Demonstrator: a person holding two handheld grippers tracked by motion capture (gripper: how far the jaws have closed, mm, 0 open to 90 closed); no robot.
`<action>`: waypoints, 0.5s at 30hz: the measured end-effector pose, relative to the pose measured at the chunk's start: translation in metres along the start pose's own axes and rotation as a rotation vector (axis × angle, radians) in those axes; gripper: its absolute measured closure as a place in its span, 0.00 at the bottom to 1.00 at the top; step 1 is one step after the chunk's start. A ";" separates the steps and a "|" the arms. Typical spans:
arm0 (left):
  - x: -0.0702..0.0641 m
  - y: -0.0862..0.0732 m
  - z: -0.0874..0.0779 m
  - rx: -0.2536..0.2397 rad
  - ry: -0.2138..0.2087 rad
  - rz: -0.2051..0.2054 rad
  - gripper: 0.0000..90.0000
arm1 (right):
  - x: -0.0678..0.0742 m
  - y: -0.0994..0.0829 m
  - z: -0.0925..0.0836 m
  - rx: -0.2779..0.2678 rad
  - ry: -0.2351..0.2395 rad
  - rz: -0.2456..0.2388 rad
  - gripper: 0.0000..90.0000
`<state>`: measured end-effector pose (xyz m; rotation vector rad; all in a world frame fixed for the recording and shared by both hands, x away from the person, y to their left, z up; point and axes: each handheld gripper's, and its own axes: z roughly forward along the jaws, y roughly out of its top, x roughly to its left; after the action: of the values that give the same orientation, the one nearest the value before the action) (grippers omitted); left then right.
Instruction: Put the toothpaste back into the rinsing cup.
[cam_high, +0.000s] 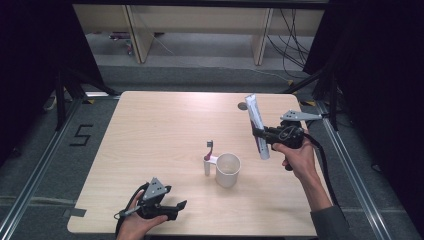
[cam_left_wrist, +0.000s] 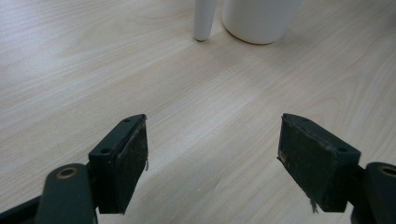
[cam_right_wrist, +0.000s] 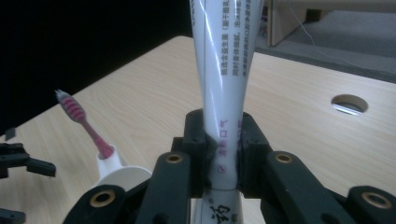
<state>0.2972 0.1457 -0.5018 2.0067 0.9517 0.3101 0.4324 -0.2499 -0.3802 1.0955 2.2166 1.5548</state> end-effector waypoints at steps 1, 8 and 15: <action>-0.001 0.000 0.001 -0.016 0.000 -0.017 0.26 | 0.004 0.001 0.001 -0.022 0.017 -0.001 0.86; -0.001 0.000 0.001 -0.020 0.000 -0.018 0.26 | 0.021 -0.001 0.010 -0.072 0.052 -0.026 0.86; -0.001 0.000 0.000 -0.013 0.006 -0.008 0.26 | 0.036 -0.003 0.022 -0.081 0.099 -0.024 0.86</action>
<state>0.2965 0.1451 -0.5013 1.9908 0.9592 0.3166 0.4182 -0.2101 -0.3841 0.9855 2.1986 1.7067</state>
